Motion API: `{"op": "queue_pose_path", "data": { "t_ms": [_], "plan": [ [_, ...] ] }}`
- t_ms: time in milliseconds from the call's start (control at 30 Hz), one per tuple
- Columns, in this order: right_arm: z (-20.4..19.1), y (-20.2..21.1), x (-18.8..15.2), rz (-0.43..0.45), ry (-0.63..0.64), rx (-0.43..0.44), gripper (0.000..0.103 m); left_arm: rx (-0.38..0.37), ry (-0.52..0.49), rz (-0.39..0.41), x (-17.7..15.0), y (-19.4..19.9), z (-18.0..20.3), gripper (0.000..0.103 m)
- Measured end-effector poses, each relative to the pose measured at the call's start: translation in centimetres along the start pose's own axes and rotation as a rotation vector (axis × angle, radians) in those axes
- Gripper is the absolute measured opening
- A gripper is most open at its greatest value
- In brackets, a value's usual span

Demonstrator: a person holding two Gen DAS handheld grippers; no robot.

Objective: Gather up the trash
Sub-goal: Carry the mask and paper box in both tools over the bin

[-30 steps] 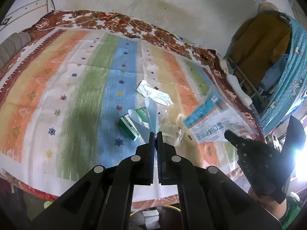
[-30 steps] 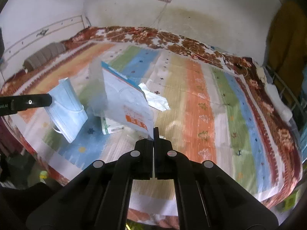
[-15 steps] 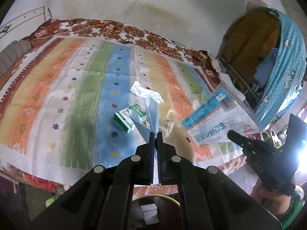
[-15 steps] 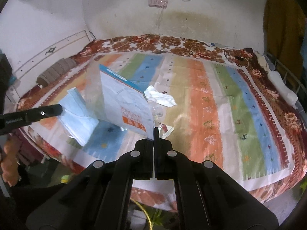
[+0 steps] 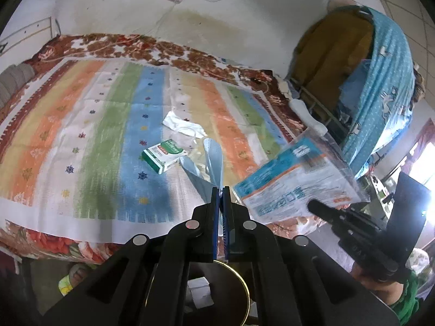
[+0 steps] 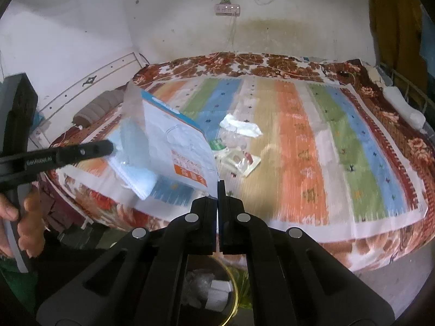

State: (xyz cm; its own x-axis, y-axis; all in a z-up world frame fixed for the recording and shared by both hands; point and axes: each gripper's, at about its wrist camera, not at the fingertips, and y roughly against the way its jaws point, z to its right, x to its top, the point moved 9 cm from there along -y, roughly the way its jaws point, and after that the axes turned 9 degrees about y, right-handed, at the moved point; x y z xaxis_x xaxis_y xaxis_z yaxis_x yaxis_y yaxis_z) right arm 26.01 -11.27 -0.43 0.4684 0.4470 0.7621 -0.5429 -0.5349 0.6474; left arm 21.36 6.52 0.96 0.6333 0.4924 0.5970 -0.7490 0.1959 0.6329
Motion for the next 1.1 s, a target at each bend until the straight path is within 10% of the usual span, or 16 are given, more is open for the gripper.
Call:
{"op": "queue_pose_path", "data": {
  "t_ms": [1100],
  "plan": [
    [-4.3,-1.9,-12.3,-0.250,-0.015,0.028,0.000,0.087,-0.003,-0.170,-11.4,0.0,0.0,0.002]
  ]
}}
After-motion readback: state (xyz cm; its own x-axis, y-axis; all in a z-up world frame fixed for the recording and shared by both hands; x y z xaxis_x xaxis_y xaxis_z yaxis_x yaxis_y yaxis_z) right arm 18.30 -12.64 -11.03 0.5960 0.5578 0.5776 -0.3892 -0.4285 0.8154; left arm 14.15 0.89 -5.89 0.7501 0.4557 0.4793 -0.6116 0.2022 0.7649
